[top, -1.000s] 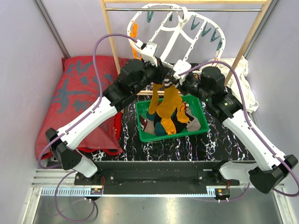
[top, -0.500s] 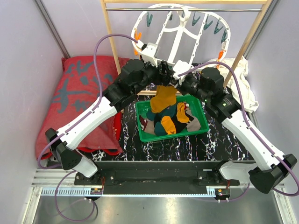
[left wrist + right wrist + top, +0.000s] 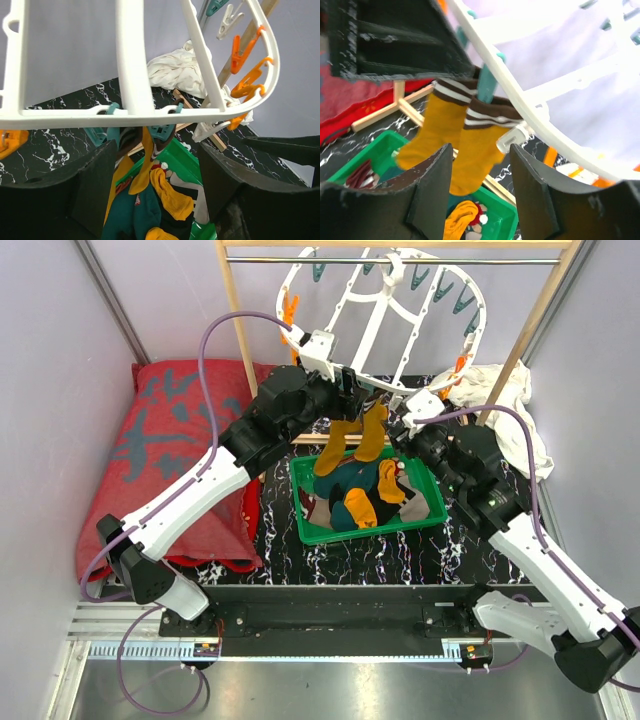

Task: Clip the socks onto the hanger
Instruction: Clamp the sock onto the hanger, then open the clamp at the hanger.

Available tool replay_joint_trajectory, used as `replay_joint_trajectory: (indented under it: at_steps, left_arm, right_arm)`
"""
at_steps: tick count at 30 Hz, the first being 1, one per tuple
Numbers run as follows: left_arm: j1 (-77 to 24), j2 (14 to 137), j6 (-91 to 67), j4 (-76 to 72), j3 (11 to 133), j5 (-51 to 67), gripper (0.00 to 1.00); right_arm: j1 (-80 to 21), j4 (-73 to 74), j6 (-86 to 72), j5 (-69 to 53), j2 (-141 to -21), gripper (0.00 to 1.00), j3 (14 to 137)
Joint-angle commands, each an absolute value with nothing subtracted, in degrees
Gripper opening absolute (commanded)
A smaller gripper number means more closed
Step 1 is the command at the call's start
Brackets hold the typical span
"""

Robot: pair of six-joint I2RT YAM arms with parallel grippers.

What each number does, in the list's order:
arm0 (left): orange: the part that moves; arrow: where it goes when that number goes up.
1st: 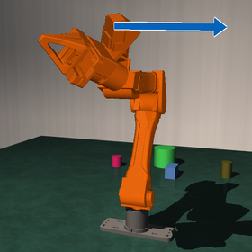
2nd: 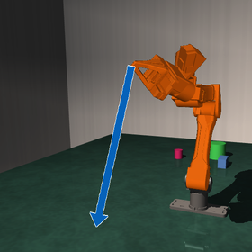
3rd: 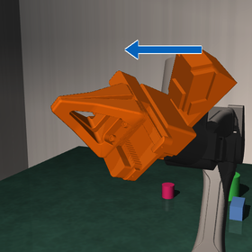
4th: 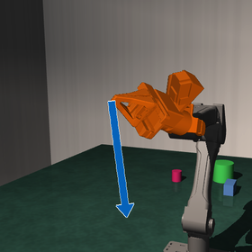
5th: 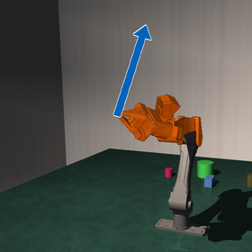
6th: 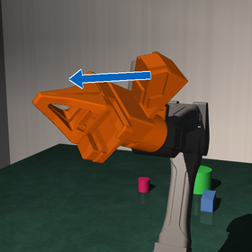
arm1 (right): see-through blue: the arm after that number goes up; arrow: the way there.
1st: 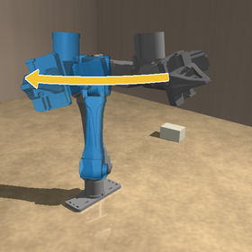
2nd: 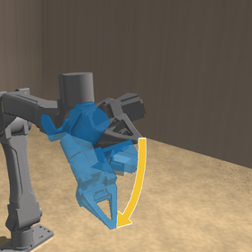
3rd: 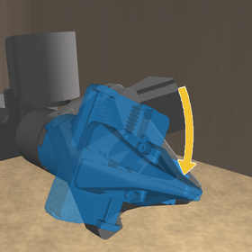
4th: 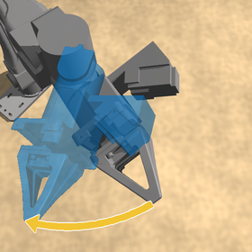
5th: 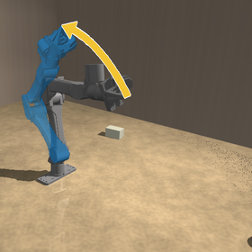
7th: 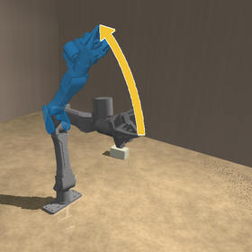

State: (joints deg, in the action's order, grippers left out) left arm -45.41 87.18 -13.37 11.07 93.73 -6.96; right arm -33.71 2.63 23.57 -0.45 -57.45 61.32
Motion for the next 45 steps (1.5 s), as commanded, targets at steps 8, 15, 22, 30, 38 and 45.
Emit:
replay_joint_trajectory:
  at_steps: [8, 15, 22, 30, 38, 45]
  left_arm:
    - [-44.82, 85.96, -12.48, 8.0, 95.01, -8.79, 0.68]
    - [-44.82, 84.55, -13.01, 8.0, 94.13, -7.12, 0.68]
    - [-44.82, 82.71, -13.97, 7.73, 93.52, -6.06, 0.68]
    - [-44.91, 82.09, -15.03, 7.65, 93.6, -4.66, 0.68]
    - [-44.82, 82.0, -14.94, 7.65, 93.17, -4.57, 0.68]
    - [-44.82, 80.78, -15.47, 8.26, 93.34, -0.98, 0.69]
  right_arm:
    - [-33.05, -23.36, 18.46, 11.07, -58.62, 0.55, 51.16]
    - [-31.29, -31.37, 18.81, 12.74, -61.7, 0.56, 49.48]
    - [-29.88, -33.48, 18.37, 10.2, -63.54, 0.49, 48.96]
    - [-29.71, -34.63, 19.34, 9.4, -64.95, 0.42, 48.52]
    - [-29.18, -35.6, 19.07, 11.16, -64.6, 0.24, 46.06]
    - [-29.09, -27.7, 16.88, 4.41, -61.09, 0.1, 47.98]
